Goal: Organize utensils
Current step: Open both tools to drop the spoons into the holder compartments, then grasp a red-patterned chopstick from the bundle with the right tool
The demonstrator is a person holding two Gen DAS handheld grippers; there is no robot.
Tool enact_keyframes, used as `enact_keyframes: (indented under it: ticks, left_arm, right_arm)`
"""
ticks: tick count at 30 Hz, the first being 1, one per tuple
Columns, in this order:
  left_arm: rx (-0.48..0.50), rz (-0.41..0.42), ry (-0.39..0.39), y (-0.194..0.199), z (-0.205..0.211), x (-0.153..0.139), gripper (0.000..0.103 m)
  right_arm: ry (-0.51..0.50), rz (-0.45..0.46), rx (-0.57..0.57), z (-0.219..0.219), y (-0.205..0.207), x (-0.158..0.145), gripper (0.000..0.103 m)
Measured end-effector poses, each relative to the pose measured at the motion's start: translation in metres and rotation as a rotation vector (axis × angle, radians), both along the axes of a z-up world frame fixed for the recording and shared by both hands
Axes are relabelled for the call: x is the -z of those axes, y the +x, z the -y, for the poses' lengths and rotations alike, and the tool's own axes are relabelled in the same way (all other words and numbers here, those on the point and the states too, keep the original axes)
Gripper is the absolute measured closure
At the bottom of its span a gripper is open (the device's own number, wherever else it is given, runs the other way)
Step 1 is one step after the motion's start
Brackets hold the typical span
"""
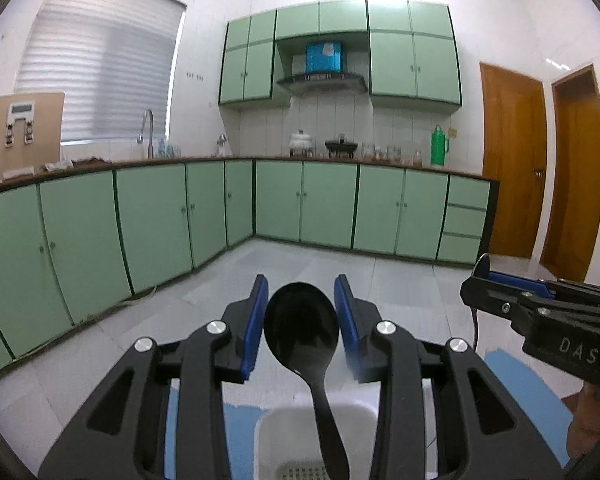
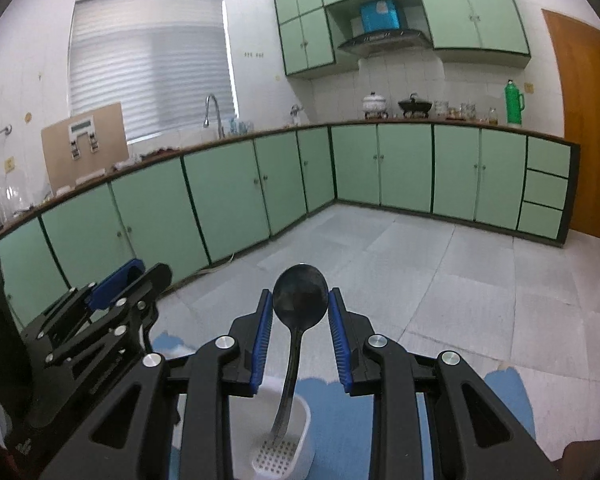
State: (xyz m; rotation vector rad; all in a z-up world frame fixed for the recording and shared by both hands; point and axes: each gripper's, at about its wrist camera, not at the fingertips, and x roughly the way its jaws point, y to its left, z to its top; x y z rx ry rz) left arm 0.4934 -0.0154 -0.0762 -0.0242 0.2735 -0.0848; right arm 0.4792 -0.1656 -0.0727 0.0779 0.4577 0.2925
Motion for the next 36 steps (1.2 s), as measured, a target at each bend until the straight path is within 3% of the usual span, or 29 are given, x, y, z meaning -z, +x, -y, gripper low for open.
enact_keyframes:
  ticks: [3,5,9,11,14,21,26,36]
  left_arm:
    - [-0.002,-0.012,-0.011,-0.007,-0.006,0.002,0.068]
    - [-0.005,-0.007,-0.018,-0.020,-0.012,-0.002,0.065]
    - [-0.010,-0.014,-0.021,-0.056,-0.018,-0.010,0.058]
    - [-0.021,-0.036,-0.010,-0.078,-0.018,-0.010,0.054]
    - [-0.013,-0.084,-0.021,-0.119,-0.020,-0.001,0.046]
    - [0.014,-0.325,-0.005,-0.212,-0.018,0.072,0.044]
    - [0.019,-0.462,0.013,-0.252,-0.018,0.113,0.044]
    - [-0.015,-0.521,0.034,-0.281,-0.029,0.129,0.044]
  right_arm:
    - [0.002,-0.014,0.000,0.002,-0.008,0.004,0.073]
    - [0.018,-0.015,0.007,0.009,-0.018,0.001,0.062]
    - [0.031,-0.023,0.014,0.022,-0.045,-0.002,0.056]
    - [0.028,-0.026,0.024,0.029,-0.069,0.000,0.048]
    - [0.034,-0.061,0.030,0.036,-0.113,0.013,0.043]
    - [0.012,-0.252,0.055,0.037,-0.219,0.079,0.042]
    - [0.024,-0.366,0.050,0.032,-0.262,0.111,0.042]
    - [-0.044,-0.408,-0.028,-0.002,-0.296,0.131,0.045]
